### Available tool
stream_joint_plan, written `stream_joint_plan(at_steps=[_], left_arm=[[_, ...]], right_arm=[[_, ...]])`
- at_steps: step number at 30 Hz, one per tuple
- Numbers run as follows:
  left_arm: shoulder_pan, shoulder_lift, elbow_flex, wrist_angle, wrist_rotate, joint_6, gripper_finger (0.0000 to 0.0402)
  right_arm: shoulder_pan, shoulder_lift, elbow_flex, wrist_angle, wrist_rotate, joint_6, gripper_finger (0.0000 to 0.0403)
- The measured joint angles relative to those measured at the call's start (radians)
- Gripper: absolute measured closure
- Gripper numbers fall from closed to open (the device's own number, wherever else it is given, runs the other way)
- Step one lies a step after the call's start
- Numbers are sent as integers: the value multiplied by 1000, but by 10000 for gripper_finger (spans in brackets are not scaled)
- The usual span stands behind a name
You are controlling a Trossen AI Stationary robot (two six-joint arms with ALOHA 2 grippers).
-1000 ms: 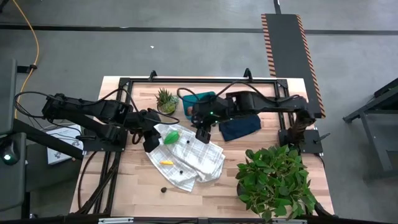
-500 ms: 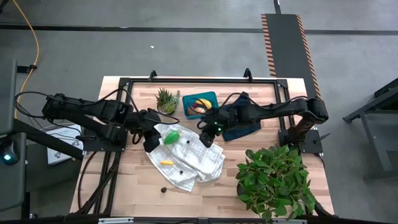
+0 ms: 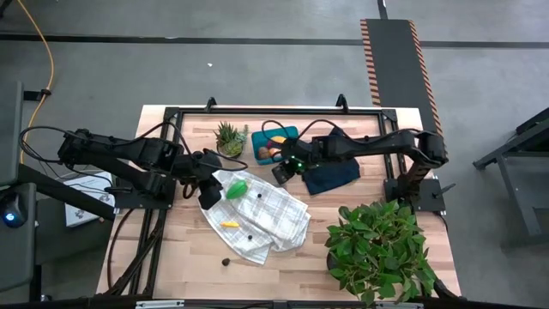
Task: Pick and placing Produce into tupperware
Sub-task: Put the green corn into the blue bin
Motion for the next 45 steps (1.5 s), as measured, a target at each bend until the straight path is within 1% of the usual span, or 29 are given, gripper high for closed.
stream_joint_plan(at_steps=[12,17,21,25,38,42,45], left_arm=[[0,0,0,5,-4,-28,355],[0,0,0,5,-4,-31,355],[0,0,0,5,-3,-31,355],[0,0,0,5,-4,-30,355],[0,0,0,3,-3,-30,355],[0,0,0,2,19,-29,355],[0,0,0,1,31,-24,355]], right_arm=[[-27,103,19,-83,-41,-13,269],[-26,116,20,-79,-62,-19,238],[-27,120,20,-75,-71,10,208],[-27,127,20,-75,-71,15,192],[-47,132,20,-41,-90,43,189],[-50,132,55,-55,-93,47,189],[-51,132,98,-88,-62,40,189]])
